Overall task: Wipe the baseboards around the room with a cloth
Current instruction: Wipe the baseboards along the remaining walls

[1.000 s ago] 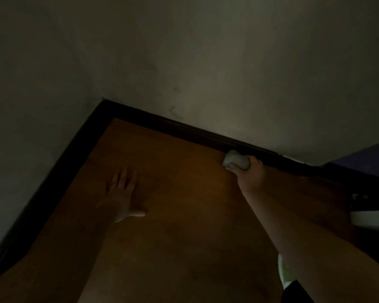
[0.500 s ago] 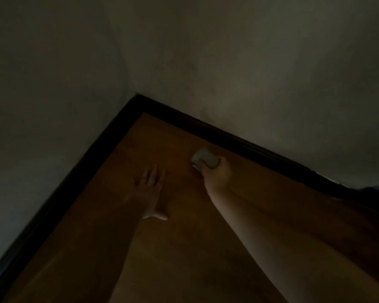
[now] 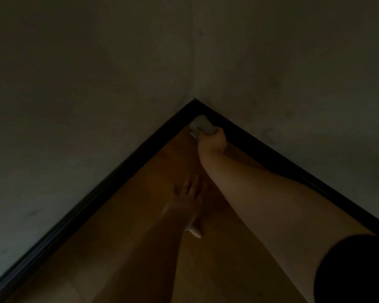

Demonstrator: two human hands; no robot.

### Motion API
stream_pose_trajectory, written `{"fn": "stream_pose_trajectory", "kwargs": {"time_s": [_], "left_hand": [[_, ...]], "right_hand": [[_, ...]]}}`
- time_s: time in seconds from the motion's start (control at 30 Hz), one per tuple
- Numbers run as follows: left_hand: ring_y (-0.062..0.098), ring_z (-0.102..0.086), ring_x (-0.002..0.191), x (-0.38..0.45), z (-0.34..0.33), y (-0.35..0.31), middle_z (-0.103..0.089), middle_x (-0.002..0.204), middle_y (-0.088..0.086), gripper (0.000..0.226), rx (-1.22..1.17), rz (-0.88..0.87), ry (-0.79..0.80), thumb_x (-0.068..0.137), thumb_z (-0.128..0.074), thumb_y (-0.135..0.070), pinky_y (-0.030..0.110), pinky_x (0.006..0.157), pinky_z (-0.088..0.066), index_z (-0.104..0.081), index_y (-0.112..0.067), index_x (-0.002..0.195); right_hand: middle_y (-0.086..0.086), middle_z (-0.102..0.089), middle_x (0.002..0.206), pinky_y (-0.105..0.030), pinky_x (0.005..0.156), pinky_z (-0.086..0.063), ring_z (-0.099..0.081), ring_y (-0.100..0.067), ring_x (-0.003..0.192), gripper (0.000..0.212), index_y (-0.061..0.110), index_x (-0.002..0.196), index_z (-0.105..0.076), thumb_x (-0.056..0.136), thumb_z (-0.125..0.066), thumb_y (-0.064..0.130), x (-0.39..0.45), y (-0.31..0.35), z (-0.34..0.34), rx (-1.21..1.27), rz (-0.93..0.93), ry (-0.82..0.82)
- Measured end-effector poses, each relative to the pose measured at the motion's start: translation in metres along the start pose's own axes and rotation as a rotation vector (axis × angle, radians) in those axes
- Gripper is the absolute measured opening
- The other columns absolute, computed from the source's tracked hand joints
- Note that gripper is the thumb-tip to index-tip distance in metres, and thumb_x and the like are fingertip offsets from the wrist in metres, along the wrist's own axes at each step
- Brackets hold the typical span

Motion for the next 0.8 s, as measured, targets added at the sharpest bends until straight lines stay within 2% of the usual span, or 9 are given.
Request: {"fn": "stream_pose_trajectory", "kwargs": {"time_s": [0.07, 0.2, 0.37, 0.47, 0.63, 0.8], "left_hand": [[0.039, 0.023, 0.147, -0.001, 0.000, 0.000, 0.033, 0.158, 0.014, 0.146, 0.017, 0.005, -0.004, 0.063, -0.082, -0.064, 0.066, 0.115, 0.002, 0.024, -0.019, 0.154], [0.039, 0.026, 0.146, 0.000, -0.002, 0.001, 0.032, 0.159, 0.013, 0.144, 0.015, -0.004, -0.003, 0.064, -0.080, -0.066, 0.068, 0.114, 0.005, 0.023, -0.020, 0.154], [0.037, 0.025, 0.147, 0.002, -0.006, 0.003, 0.033, 0.159, 0.011, 0.145, 0.017, 0.000, -0.017, 0.063, -0.079, -0.068, 0.069, 0.113, 0.003, 0.023, -0.022, 0.154], [0.037, 0.025, 0.147, 0.002, -0.008, 0.004, 0.032, 0.160, 0.011, 0.144, 0.028, 0.002, -0.034, 0.063, -0.077, -0.071, 0.069, 0.113, 0.002, 0.025, -0.022, 0.152], [0.035, 0.026, 0.147, 0.001, -0.008, 0.006, 0.036, 0.158, 0.009, 0.149, -0.002, 0.006, -0.025, 0.060, -0.079, -0.072, 0.067, 0.114, 0.003, 0.033, -0.026, 0.148], [0.036, 0.026, 0.147, -0.002, -0.004, 0.003, 0.038, 0.157, 0.010, 0.151, -0.005, 0.015, -0.014, 0.060, -0.078, -0.072, 0.066, 0.116, -0.002, 0.036, -0.023, 0.145]], "right_hand": [[-0.011, -0.062, 0.124, -0.031, 0.088, -0.050, -0.060, -0.025, 0.110, 0.057, 0.009, 0.128, -0.056, 0.081, -0.078, 0.033, 0.009, 0.007, -0.012, 0.006, -0.035, 0.023], [-0.012, -0.060, 0.129, -0.041, 0.094, -0.052, -0.059, -0.027, 0.115, 0.054, 0.009, 0.130, -0.055, 0.085, -0.074, 0.032, 0.015, 0.015, -0.030, -0.044, -0.078, 0.030], [-0.013, -0.059, 0.128, -0.038, 0.091, -0.052, -0.059, -0.027, 0.114, 0.051, 0.008, 0.129, -0.055, 0.086, -0.074, 0.029, 0.015, 0.023, -0.027, -0.032, -0.016, -0.009], [-0.014, -0.058, 0.128, -0.045, 0.092, -0.053, -0.059, -0.028, 0.113, 0.049, 0.007, 0.128, -0.055, 0.087, -0.073, 0.029, 0.011, 0.023, -0.016, -0.020, -0.040, -0.049], [-0.011, -0.059, 0.125, -0.044, 0.091, -0.054, -0.060, -0.025, 0.109, 0.048, 0.008, 0.125, -0.056, 0.086, -0.075, 0.027, 0.001, 0.004, 0.019, 0.059, -0.068, -0.110], [-0.002, -0.054, 0.115, -0.038, 0.089, -0.052, -0.058, -0.020, 0.101, 0.031, 0.016, 0.111, -0.060, 0.086, -0.075, 0.028, -0.017, -0.024, 0.077, -0.014, 0.125, -0.168]]}}
Point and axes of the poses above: each hand's wrist, its own x-axis towards the middle knuckle, its own z-axis out of the back of the hand, y = z × x, the point moved 2 cm from there along x, towards the middle knuckle
